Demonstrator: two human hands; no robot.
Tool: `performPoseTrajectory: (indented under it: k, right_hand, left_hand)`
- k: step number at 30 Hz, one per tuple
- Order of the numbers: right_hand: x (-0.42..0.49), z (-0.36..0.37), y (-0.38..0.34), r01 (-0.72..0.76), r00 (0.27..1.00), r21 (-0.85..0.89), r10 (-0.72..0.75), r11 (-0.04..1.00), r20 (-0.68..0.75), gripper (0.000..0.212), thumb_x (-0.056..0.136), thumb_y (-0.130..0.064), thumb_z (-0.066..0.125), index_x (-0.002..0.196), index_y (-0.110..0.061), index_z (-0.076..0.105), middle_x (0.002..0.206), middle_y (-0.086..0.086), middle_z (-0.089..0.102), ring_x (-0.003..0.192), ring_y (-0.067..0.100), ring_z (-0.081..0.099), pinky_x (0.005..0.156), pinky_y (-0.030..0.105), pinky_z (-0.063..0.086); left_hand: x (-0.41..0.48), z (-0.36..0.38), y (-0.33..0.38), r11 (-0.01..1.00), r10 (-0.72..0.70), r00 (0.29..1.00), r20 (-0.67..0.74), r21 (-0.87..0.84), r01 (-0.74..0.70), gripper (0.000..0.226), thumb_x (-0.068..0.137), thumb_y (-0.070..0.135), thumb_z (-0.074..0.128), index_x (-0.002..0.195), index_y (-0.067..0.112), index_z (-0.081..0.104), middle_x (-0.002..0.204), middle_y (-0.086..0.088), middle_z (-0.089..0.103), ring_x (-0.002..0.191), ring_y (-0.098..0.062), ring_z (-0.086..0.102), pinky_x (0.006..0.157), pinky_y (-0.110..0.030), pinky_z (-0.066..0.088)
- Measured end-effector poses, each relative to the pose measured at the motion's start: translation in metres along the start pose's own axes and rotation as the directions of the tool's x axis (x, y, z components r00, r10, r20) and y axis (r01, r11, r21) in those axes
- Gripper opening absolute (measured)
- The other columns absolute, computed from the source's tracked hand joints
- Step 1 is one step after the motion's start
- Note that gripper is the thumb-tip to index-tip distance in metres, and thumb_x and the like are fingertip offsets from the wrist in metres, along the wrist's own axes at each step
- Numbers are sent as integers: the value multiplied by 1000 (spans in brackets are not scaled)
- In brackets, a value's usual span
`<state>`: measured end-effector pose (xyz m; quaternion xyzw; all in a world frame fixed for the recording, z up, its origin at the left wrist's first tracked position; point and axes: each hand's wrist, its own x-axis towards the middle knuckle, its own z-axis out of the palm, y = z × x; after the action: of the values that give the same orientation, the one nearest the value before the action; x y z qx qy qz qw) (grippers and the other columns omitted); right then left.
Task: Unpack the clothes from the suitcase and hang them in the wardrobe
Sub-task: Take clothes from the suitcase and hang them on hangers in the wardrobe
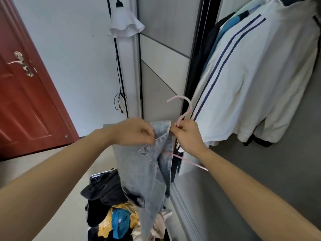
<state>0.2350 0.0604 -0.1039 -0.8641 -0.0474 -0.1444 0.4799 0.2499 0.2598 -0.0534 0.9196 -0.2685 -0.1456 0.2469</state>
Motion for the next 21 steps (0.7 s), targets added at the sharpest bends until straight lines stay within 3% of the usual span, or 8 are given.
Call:
performPoseTrajectory:
  k: [3,6,9,12,14,17,19,21]
  right_hand:
    - [1,3,2,-14,1000,125,16,992,-14,46,91,-15,64,59,16,54,45,16,41,44,13,34,52,31,29]
    - [0,10,-6,-19,1000,190,21,982,-4,46,90,-15,65,57,15,55,51,25,47,48,17,39,54,29,31]
    - [-2,13,-18,-64,988,253,26,965,153,41,93,-14,62,53,-4,60,43,-3,46,42,9,38,52,24,31]
    - [0,3,-27,-273,858,411,28,870,513,25,92,-18,50,81,-4,68,54,3,49,47,17,43,49,26,36]
    - [9,-4,-20,-374,797,421,53,827,602,31,89,-14,40,94,-2,68,68,9,61,60,23,57,59,35,52]
    - [17,-1,4,-374,771,161,210,913,601,24,93,-13,47,101,-9,70,89,7,73,83,24,69,91,51,53]
    - [10,15,10,-217,649,-175,276,960,709,29,93,-28,60,117,-12,66,110,7,71,102,24,67,96,45,52]
    - [-3,43,18,-42,545,-336,303,941,782,50,89,-48,63,117,-7,64,110,12,68,101,26,66,95,40,52]
  left_hand:
    - [0,-3,-19,999,4,890,-455,34,12,37,65,39,57,96,22,67,101,7,64,102,-15,51,90,-36,46]
    - [3,4,-30,958,74,937,-341,286,28,59,67,44,51,122,23,57,116,1,59,112,-23,47,92,-37,40]
    - [9,7,-33,951,132,897,-423,310,6,4,76,14,52,76,14,56,74,-4,60,75,-31,58,56,-28,31]
    - [6,-4,-40,963,119,864,-489,268,19,13,68,10,43,59,20,43,59,0,50,61,-28,49,50,-29,24]
    - [0,-12,-47,961,137,852,-506,276,10,14,62,14,38,62,13,52,61,-2,54,61,-28,51,50,-30,27]
    - [-9,-19,-56,964,187,796,-575,265,-35,27,63,12,38,70,6,63,65,-3,61,63,-29,55,55,-34,39]
    - [-16,-22,-55,970,202,756,-623,235,-65,30,63,10,38,72,5,66,67,-5,64,64,-26,56,58,-35,43]
    - [-21,-24,-51,970,217,724,-655,227,-85,31,64,8,39,74,4,68,69,-5,67,65,-23,57,59,-35,43]
